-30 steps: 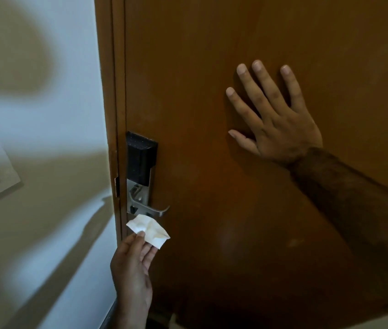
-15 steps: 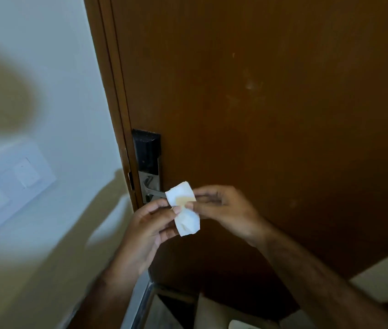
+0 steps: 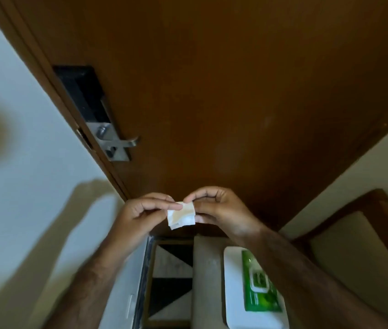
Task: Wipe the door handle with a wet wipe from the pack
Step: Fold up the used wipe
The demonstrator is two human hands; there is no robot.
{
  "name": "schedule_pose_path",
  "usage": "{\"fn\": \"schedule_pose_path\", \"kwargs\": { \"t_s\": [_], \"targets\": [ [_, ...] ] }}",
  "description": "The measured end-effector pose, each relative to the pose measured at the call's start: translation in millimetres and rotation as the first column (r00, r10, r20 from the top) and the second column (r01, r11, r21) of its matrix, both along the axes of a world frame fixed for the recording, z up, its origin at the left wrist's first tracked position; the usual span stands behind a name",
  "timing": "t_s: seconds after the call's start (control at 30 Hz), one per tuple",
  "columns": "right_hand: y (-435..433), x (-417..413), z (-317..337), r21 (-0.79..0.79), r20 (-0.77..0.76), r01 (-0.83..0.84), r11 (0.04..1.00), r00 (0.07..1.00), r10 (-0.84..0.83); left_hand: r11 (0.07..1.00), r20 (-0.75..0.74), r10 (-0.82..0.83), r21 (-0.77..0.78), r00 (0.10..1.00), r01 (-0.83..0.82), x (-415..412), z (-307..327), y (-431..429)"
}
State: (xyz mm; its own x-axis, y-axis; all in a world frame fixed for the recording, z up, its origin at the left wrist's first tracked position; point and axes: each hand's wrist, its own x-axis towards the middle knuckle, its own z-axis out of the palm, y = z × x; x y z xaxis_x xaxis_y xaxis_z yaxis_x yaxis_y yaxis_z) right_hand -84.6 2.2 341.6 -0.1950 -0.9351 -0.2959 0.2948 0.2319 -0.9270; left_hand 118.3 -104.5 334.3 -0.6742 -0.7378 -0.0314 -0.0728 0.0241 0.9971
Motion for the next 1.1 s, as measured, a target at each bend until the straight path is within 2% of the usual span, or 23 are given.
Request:
{"fn": "schedule_pose_path", "kwargs": {
  "t_s": [0.17,0.33,0.43,0.57,0.67,0.77,0.93,1.0,1.1],
  "targets": [
    [69,6,-106,0.146,0.169,0.092,0.985,0.979,-0.117,0.995,0.214,-0.099,0.04,0.972,0.092,-12,-82,45],
    [141,14,-218,0.365,0.118,0.23,0.902,0.95,-0.289,0.975,0.464,-0.197,0.181,0.864,0.125,-29,-201,102],
    [169,4,-286,0.454,-0.011,0.33,0.828,0.931,-0.365,0.973,0.55,-0.221,0.184,0.805,0.141,-52,-271,128],
    [174,-19,-355,0.492,-0.288,0.464,0.736,0.885,-0.365,0.98,0.603,-0.189,0.066,0.775,0.188,-103,-335,146],
    [157,-43,-386,0.467,-0.553,0.488,0.738,0.812,-0.187,0.98,0.64,-0.137,-0.022,0.756,0.197,-141,-373,143],
    [132,-66,-411,0.38,-0.763,0.499,0.779,0.645,-0.04,0.969,0.689,-0.053,-0.139,0.723,0.203,-168,-401,130],
    [101,-78,-452,0.433,-0.825,0.418,0.799,0.54,0.164,0.883,0.781,0.076,-0.341,0.619,0.322,-190,-435,112],
    [102,-73,-458,0.432,-0.869,0.372,0.822,0.416,0.269,0.822,0.822,0.129,-0.401,0.555,0.403,-190,-443,114],
    [106,-68,-453,0.394,-0.913,0.365,0.844,0.26,0.314,0.716,0.845,0.189,-0.467,0.5,0.519,-186,-444,120]
  ]
}}
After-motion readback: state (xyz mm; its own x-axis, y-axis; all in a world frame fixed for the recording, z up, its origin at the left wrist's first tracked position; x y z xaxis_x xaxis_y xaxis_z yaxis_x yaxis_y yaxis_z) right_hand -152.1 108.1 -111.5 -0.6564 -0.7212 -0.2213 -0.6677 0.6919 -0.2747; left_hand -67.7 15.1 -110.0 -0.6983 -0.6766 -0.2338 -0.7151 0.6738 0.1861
